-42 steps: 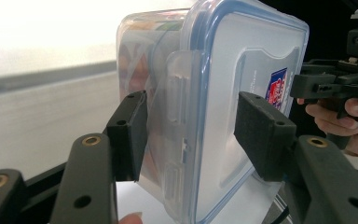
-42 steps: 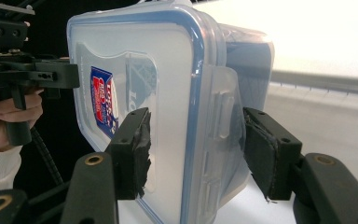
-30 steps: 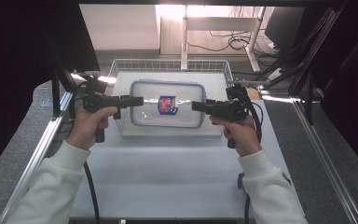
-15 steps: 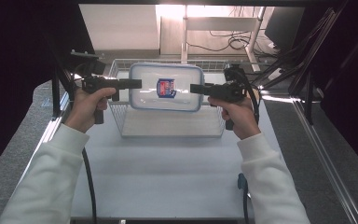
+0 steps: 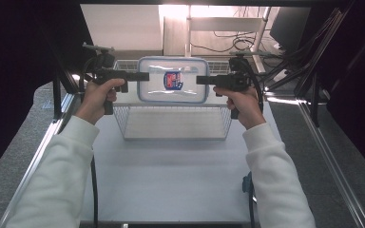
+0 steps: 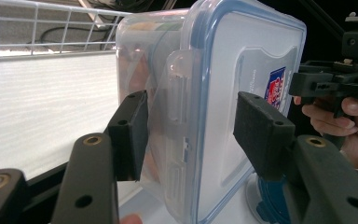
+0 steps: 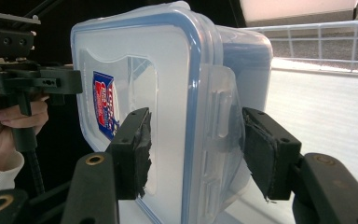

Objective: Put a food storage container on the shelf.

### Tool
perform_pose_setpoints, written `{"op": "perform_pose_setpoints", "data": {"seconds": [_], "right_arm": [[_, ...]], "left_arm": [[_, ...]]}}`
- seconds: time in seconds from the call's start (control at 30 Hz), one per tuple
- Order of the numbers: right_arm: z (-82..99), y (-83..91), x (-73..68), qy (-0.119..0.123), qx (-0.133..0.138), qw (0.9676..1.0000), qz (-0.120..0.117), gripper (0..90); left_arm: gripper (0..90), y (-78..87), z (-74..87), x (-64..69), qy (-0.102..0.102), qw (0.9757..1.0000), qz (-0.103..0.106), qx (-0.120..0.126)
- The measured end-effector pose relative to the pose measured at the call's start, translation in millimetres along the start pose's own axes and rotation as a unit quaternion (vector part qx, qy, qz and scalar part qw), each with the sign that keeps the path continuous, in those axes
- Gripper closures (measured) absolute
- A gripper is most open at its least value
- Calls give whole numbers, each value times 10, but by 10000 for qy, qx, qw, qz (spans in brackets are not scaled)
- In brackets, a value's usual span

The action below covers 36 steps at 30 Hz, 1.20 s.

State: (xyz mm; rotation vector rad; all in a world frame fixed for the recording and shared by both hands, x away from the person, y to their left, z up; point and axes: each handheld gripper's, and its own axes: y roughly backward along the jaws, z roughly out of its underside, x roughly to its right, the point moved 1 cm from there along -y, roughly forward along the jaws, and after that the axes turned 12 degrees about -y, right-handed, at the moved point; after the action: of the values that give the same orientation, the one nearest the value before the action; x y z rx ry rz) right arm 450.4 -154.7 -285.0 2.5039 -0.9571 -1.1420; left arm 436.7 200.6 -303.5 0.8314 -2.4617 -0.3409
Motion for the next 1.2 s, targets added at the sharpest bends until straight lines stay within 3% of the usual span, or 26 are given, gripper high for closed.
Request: {"op": "perform_pose_setpoints", "data": {"seconds": [0.23,0.43,0.63,0.93,1.2], "right_arm": [[-73,-91,131,-93,-65,9999,74,439],[-139,-164,231,-356,-85,9993,-31,438],[-210,-242,288,-711,-107,9974,14,419],[-268,-356,350,-1446,-6,9893,185,400],[-287,-453,434,-1857,114,9823,210,394]], "left_arm": [[458,-136,0,-136,171,9998,42,-10],[467,-173,-38,-202,322,9995,7,7],[467,-215,-49,-264,502,9987,-16,22],[447,-308,-57,-390,934,9956,2,59],[422,-366,-33,-497,1231,9923,108,51]]}}
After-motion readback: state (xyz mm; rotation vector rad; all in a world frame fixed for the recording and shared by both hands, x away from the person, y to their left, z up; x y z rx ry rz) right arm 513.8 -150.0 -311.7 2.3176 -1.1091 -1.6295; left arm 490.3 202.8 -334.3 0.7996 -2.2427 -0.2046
